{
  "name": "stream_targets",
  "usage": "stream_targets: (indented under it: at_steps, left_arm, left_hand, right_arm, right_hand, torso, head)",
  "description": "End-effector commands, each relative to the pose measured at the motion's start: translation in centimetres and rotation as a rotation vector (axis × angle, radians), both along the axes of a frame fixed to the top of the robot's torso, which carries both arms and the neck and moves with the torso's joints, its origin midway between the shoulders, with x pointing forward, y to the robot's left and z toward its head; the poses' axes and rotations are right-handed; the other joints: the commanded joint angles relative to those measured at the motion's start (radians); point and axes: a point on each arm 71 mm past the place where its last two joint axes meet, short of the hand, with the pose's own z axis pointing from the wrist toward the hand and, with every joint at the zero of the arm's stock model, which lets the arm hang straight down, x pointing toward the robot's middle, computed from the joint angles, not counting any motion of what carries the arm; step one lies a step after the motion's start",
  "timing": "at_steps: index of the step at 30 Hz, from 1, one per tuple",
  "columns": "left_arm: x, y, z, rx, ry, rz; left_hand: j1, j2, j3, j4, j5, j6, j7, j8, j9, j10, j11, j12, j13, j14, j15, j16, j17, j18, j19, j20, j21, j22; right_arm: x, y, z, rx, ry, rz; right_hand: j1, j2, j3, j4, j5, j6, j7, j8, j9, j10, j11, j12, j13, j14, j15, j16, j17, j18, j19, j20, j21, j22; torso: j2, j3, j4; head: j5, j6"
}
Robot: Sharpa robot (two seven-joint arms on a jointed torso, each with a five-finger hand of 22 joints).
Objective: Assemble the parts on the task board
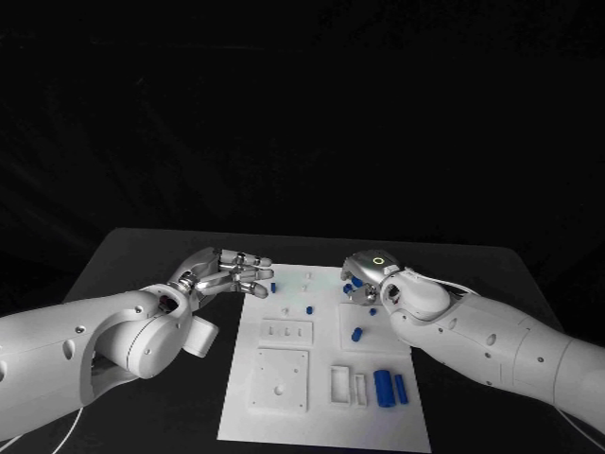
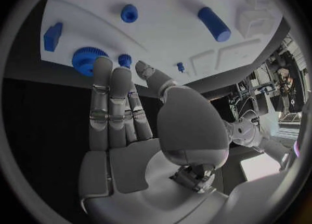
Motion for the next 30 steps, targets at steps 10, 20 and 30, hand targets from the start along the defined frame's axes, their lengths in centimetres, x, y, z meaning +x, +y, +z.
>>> stream_targets:
  at_steps: [10, 20, 30]
  left_arm:
    - [0.02, -0.33, 0.25, -0.001, -0.005, -0.025]
    - [0.11, -0.36, 0.2, 0.001, -0.002, -0.026]
    - [0.15, -0.33, 0.16, 0.003, 0.001, -0.025]
  left_hand:
    - [-0.011, 0.001, -0.005, 0.0, 0.004, 0.002, 0.004, 0.004, 0.001, -0.01, 0.0, 0.004, 0.001, -0.006, 0.0, 0.004, -0.001, -0.009, -0.008, -0.002, 0.005, 0.001]
    - [-0.011, 0.001, -0.005, 0.0, 0.004, 0.002, 0.004, 0.004, 0.001, -0.01, 0.0, 0.004, 0.001, -0.006, 0.0, 0.004, -0.001, -0.009, -0.008, -0.002, 0.005, 0.001]
    - [-0.009, 0.004, -0.005, -0.003, 0.006, 0.002, 0.005, 0.004, 0.001, -0.012, 0.001, 0.004, 0.001, -0.006, 0.0, 0.005, -0.001, -0.008, -0.009, -0.003, 0.007, 0.001]
  right_arm:
    - [-0.05, 0.04, 0.09, -0.004, -0.025, 0.009]
    - [-0.03, 0.22, 0.05, 0.002, -0.022, 0.014]
    - [0.04, 0.21, -0.02, 0.004, -0.019, 0.012]
  right_hand:
    - [-0.018, -0.011, 0.109, 0.01, -0.047, 0.021, -0.003, 0.004, 0.001, 0.029, -0.008, 0.004, 0.0, -0.008, -0.004, 0.013, 0.0, 0.001, 0.007, -0.002, -0.005, 0.058]
    - [-0.02, -0.015, 0.158, 0.028, -0.063, 0.027, -0.003, 0.004, 0.001, 0.035, -0.01, 0.004, 0.0, -0.008, -0.005, 0.013, -0.001, 0.002, 0.003, -0.003, -0.011, 0.097]
    - [-0.02, -0.02, 0.161, 0.035, -0.056, 0.026, -0.003, 0.004, 0.001, 0.033, -0.009, 0.004, 0.0, -0.008, -0.005, 0.014, -0.001, 0.002, 0.009, -0.003, -0.027, 0.119]
  torso:
    - [0.016, -0.0026, -0.0015]
    - [0.021, -0.0054, -0.0019]
    - [0.027, -0.0065, -0.0041]
  head:
    - [0.002, 0.002]
    - [-0.002, 0.006]
    - [-0.003, 0.009]
